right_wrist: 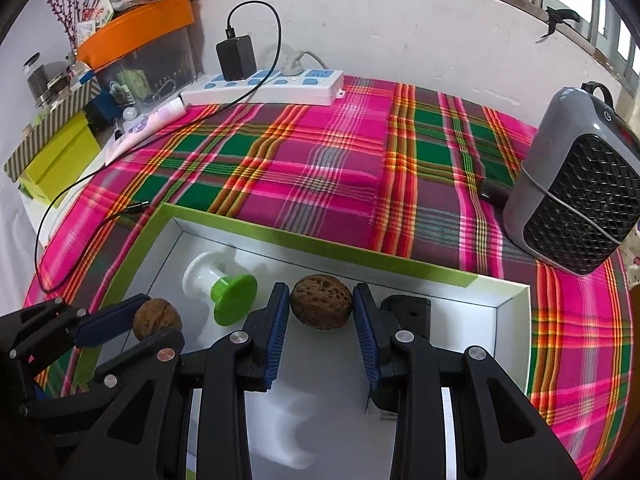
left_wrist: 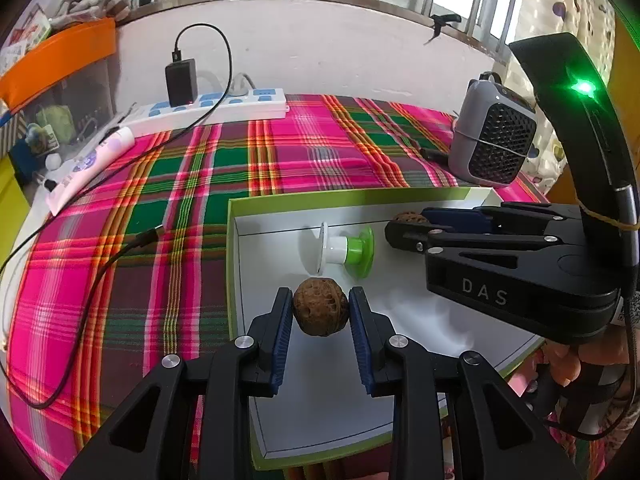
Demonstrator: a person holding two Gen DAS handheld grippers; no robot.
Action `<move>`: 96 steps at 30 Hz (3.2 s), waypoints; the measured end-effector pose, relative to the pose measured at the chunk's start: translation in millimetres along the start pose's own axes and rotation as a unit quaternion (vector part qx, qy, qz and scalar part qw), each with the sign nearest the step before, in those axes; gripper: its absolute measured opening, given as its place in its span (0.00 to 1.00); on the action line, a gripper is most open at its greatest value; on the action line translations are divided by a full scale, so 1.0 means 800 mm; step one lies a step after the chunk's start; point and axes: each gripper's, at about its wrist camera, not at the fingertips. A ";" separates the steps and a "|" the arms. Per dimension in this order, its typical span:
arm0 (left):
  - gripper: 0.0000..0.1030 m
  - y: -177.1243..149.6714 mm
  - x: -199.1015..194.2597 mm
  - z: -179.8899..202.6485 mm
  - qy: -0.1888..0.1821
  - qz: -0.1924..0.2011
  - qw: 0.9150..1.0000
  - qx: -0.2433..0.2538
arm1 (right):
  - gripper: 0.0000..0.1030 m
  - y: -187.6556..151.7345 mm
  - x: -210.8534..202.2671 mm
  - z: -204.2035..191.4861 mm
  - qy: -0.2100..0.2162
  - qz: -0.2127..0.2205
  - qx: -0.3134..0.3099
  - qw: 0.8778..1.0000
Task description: Organize objects
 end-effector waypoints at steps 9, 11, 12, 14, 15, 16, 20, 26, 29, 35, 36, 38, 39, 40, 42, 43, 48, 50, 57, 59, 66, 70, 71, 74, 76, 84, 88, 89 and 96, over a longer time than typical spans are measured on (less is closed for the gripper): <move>0.26 0.000 0.002 0.003 0.002 -0.001 1.000 0.005 | 0.34 0.000 0.001 0.004 0.002 -0.001 0.009 1.000; 0.26 0.000 0.003 0.003 0.001 -0.002 1.000 0.006 | 0.34 0.001 0.001 0.003 0.002 -0.001 0.009 1.000; 0.26 0.000 0.003 0.003 0.001 -0.002 1.000 0.006 | 0.34 0.001 0.001 0.003 0.001 -0.001 0.008 1.000; 0.26 0.000 0.003 0.003 0.003 -0.002 1.000 0.007 | 0.34 0.001 0.001 0.002 -0.002 -0.001 0.007 1.000; 0.26 0.000 0.004 0.003 0.003 -0.003 1.000 0.008 | 0.34 0.002 0.001 0.002 -0.002 -0.001 0.007 1.000; 0.26 0.000 0.004 0.003 0.004 -0.003 1.000 0.009 | 0.34 0.002 0.002 0.002 -0.003 -0.001 0.007 1.000; 0.26 0.000 0.006 0.006 0.006 -0.005 1.000 0.012 | 0.34 0.002 0.002 0.002 -0.004 -0.002 0.009 1.000; 0.26 0.000 0.007 0.006 0.006 -0.006 1.000 0.013 | 0.34 0.003 0.003 0.002 -0.003 -0.002 0.010 1.000; 0.26 0.000 0.007 0.006 0.006 -0.006 1.000 0.012 | 0.34 0.002 0.003 0.002 -0.003 -0.002 0.011 1.000; 0.27 -0.002 0.006 0.006 0.006 -0.005 1.000 0.012 | 0.34 0.002 0.001 0.002 -0.002 0.000 0.015 1.000; 0.27 -0.002 0.006 0.006 0.007 -0.005 1.000 0.011 | 0.36 0.002 0.000 0.001 0.000 0.000 0.014 1.000; 0.31 -0.003 0.004 0.006 0.007 -0.002 1.000 0.011 | 0.42 0.001 -0.001 0.000 -0.001 0.002 0.014 1.000; 0.32 -0.003 0.003 0.006 0.007 -0.001 1.000 0.011 | 0.43 0.001 -0.002 0.000 -0.002 0.003 0.013 1.000; 0.33 -0.003 0.002 0.005 0.007 -0.001 1.000 0.010 | 0.43 0.001 -0.002 0.000 -0.002 0.004 0.013 1.000; 0.33 -0.003 0.001 0.004 0.008 0.000 1.000 0.007 | 0.43 0.001 -0.003 0.001 -0.003 0.004 0.015 1.000; 0.33 -0.004 0.000 0.004 0.009 0.001 1.000 0.007 | 0.43 0.000 -0.003 0.001 -0.003 0.004 0.016 1.000; 0.35 -0.006 -0.004 0.001 0.009 0.002 1.000 0.003 | 0.44 -0.002 -0.008 0.001 -0.003 0.008 0.019 1.000; 0.35 -0.007 -0.005 0.001 0.010 0.001 1.000 0.003 | 0.44 -0.003 -0.009 0.002 -0.005 0.008 0.020 1.000; 0.36 -0.011 -0.009 0.002 0.009 0.003 1.000 0.001 | 0.44 -0.008 -0.015 -0.001 -0.006 0.012 0.020 1.000; 0.36 -0.013 -0.012 0.002 0.008 0.005 1.000 0.000 | 0.44 -0.010 -0.018 -0.002 -0.008 0.015 0.019 1.000; 0.36 -0.020 -0.022 0.002 0.009 0.009 1.000 -0.002 | 0.44 -0.018 -0.025 -0.005 -0.006 0.019 0.021 1.000; 0.36 -0.025 -0.027 0.002 0.008 0.012 1.000 -0.003 | 0.44 -0.024 -0.030 -0.007 -0.005 0.022 0.021 1.000; 0.36 -0.026 -0.028 0.002 0.007 0.013 1.000 -0.003 | 0.44 -0.025 -0.031 -0.008 -0.005 0.022 0.021 1.000; 0.36 -0.030 -0.032 0.001 0.007 0.014 1.000 -0.006 | 0.44 -0.031 -0.036 -0.009 -0.004 0.026 0.024 0.999; 0.36 -0.034 -0.036 0.000 0.007 0.016 1.000 -0.008 | 0.44 -0.035 -0.040 -0.009 -0.004 0.029 0.024 0.999; 0.37 -0.051 -0.051 -0.007 0.002 0.025 1.000 -0.012 | 0.44 -0.057 -0.055 -0.005 0.000 0.043 0.037 0.998; 0.37 -0.059 -0.058 -0.006 0.004 0.029 1.000 -0.009 | 0.44 -0.068 -0.065 -0.006 -0.001 0.054 0.037 0.998; 0.37 -0.060 -0.059 -0.007 0.003 0.029 1.000 -0.010 | 0.44 -0.071 -0.067 -0.006 -0.002 0.056 0.038 0.998; 0.38 -0.071 -0.070 -0.008 -0.002 0.036 0.999 -0.015 | 0.44 -0.093 -0.082 -0.006 0.003 0.073 0.044 0.996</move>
Point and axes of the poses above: each gripper's, at about its wrist camera, not at the fingertips, and x roughly the way its jaws point, z to its right, y to its top, and after that the axes turned 14 degrees about -z, right-handed
